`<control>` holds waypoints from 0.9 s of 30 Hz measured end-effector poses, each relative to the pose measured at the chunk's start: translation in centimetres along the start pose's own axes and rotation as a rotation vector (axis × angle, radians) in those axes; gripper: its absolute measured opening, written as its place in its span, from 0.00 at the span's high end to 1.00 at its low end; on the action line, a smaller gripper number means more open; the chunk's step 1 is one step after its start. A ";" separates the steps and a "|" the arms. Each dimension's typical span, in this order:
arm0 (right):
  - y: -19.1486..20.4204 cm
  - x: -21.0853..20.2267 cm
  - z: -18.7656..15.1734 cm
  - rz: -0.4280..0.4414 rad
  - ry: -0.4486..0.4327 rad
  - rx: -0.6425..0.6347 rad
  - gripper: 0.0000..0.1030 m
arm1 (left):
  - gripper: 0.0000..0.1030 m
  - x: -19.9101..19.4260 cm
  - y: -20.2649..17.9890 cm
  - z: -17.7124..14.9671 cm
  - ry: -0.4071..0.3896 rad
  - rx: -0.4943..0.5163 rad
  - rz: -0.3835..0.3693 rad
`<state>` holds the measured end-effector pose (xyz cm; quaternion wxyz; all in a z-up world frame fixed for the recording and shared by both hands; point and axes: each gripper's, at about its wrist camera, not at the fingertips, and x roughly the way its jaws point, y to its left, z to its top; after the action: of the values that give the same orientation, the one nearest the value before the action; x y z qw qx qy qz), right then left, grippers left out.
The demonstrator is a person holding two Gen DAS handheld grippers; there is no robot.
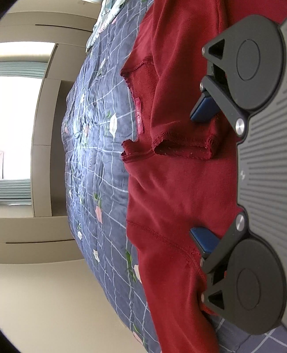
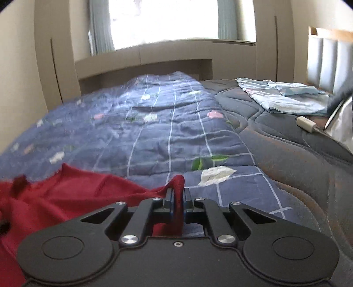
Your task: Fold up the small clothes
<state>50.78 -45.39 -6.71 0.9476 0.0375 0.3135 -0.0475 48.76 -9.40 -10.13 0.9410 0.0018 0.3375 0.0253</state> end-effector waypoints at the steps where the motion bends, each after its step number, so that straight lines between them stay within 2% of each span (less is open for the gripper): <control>1: -0.1 -0.2 -0.1 -0.010 -0.001 -0.010 0.85 | 0.00 0.0 0.0 0.0 0.000 0.001 0.001; 3: -0.4 -1.0 -0.4 -0.031 -0.018 -0.015 0.64 | 0.00 0.0 0.0 0.0 0.000 0.002 0.001; 4: -0.6 -1.8 -0.6 -0.032 -0.031 -0.020 0.58 | 0.00 0.0 0.0 0.0 0.000 0.001 0.001; 6: -0.6 -4.0 -1.5 -0.031 -0.062 -0.056 0.33 | 0.00 0.0 0.0 0.0 -0.001 0.002 0.001; 10: 0.5 -8.6 -4.2 -0.034 -0.107 -0.175 0.20 | 0.00 -0.1 0.0 0.0 -0.001 0.002 0.002; 12: 1.6 -10.5 -5.9 -0.014 -0.124 -0.238 0.11 | 0.00 0.0 0.0 -0.1 -0.001 0.002 0.001; 16: 4.8 -11.4 -8.4 0.020 -0.119 -0.394 0.09 | 0.00 0.0 0.0 -0.1 -0.001 0.002 0.002; 19: 7.8 -9.7 -9.6 -0.034 -0.109 -0.522 0.09 | 0.00 0.0 0.0 -0.1 -0.001 0.002 0.002; 23: 9.8 -7.4 -9.2 -0.175 -0.178 -0.572 0.09 | 0.00 0.0 0.0 -0.1 -0.001 0.002 0.002; 25: 9.4 -6.5 -8.5 -0.292 -0.203 -0.534 0.09 | 0.00 0.0 0.0 -0.1 -0.001 0.002 0.002; 27: 8.1 -5.9 -7.9 -0.371 -0.196 -0.454 0.09 | 0.00 0.0 0.0 -0.1 -0.001 0.003 0.002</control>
<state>42.35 -36.13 -9.14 0.9326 -0.2380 0.2249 -0.1518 48.69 -9.40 -10.17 0.9411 0.0034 0.3370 0.0260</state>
